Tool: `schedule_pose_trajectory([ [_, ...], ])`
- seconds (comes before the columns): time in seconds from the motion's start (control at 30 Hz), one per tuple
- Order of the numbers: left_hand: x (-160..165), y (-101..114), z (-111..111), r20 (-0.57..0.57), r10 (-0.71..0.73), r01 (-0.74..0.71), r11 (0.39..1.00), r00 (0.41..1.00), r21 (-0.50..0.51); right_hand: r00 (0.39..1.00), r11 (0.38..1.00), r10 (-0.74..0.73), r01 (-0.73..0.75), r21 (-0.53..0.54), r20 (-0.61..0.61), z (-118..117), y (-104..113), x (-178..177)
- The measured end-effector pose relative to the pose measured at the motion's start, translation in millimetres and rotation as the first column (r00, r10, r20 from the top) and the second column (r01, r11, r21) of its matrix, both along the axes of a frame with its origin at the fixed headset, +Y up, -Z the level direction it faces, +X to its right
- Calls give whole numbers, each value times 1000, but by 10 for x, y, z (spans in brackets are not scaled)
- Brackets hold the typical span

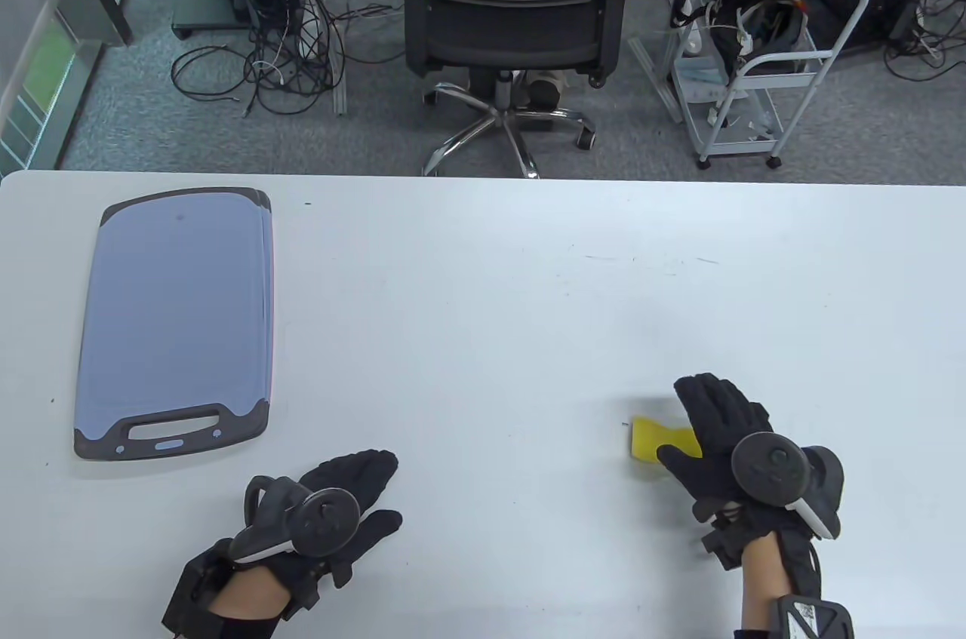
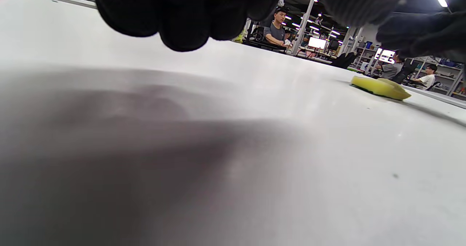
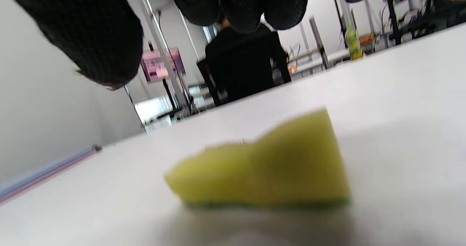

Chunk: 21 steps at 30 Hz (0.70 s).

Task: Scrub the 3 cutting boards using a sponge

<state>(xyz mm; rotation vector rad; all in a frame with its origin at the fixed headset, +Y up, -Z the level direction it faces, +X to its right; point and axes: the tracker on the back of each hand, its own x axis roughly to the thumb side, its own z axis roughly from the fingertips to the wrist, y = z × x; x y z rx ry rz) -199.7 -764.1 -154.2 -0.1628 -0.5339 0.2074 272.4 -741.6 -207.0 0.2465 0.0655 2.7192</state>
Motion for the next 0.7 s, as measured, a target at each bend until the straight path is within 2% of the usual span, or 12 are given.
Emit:
schedule_pose_trajectory([
  [0.13, 6, -17, 1, 13, -3, 3, 1000, 1000, -13, 983, 984, 178, -179, -21, -50, -88, -254, -168],
  [0.27, -9, -23, -3, 14, 0, 0, 1000, 1000, -20, 940, 940, 337, -339, -27, -58, -146, -385, -284],
  [0.5, -53, -4, 3, 7, -3, 3, 1000, 1000, -10, 963, 960, 267, -268, 83, 20, -29, -291, -249],
  [0.6, -148, 29, -14, -35, -3, 3, 1000, 999, 11, 981, 975, 186, -191, 112, 52, 73, -230, -184],
  [0.7, -323, 82, -59, -117, 12, -8, 999, 993, 32, 983, 972, 165, -175, 155, 74, 183, -136, -117],
])
